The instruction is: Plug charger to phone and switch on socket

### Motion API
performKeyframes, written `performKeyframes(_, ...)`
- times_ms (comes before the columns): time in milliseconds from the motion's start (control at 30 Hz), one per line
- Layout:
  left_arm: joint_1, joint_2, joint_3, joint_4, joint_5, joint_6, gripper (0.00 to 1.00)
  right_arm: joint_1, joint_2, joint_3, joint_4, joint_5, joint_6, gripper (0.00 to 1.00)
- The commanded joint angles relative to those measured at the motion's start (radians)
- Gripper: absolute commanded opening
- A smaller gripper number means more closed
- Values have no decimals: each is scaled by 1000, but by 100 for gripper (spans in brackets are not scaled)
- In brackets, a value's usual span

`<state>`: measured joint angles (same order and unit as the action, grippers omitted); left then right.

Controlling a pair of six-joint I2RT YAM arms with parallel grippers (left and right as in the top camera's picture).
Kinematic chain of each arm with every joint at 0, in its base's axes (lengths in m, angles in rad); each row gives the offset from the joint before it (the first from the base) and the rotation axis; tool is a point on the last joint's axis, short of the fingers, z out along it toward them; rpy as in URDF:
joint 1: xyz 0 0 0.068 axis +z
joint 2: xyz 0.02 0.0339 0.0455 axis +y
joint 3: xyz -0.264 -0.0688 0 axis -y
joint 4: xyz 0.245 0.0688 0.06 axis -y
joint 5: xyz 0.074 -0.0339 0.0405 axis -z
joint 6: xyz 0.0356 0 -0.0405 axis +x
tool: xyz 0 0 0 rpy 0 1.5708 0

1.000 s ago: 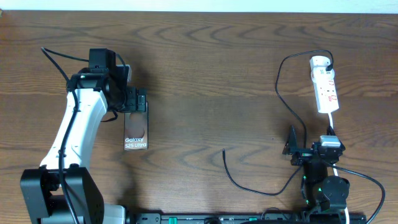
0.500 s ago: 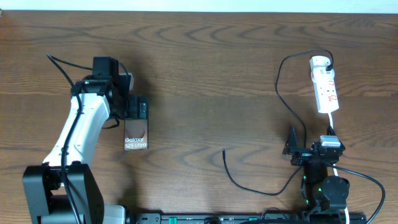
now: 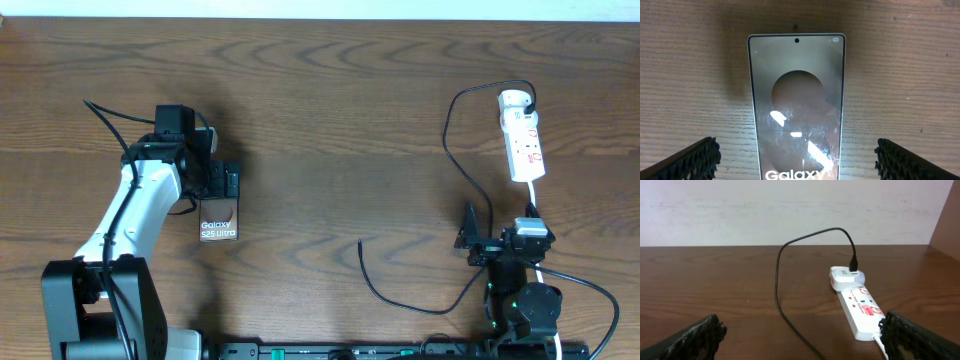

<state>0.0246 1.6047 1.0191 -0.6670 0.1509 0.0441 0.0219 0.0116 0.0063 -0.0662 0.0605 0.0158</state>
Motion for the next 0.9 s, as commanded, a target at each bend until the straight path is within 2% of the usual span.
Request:
performKeyframes(0,1,10,-2,7,-14,-33,98,18,-6,-1,-4,8,13,99)
performKeyframes(467,-77,10,-24,50,-90,-38,98,18,-6,-1,-4,8,13,99)
performKeyframes(867,-77,10,-99,131,-92,-39,98,18,-6,-1,-4,8,13,99)
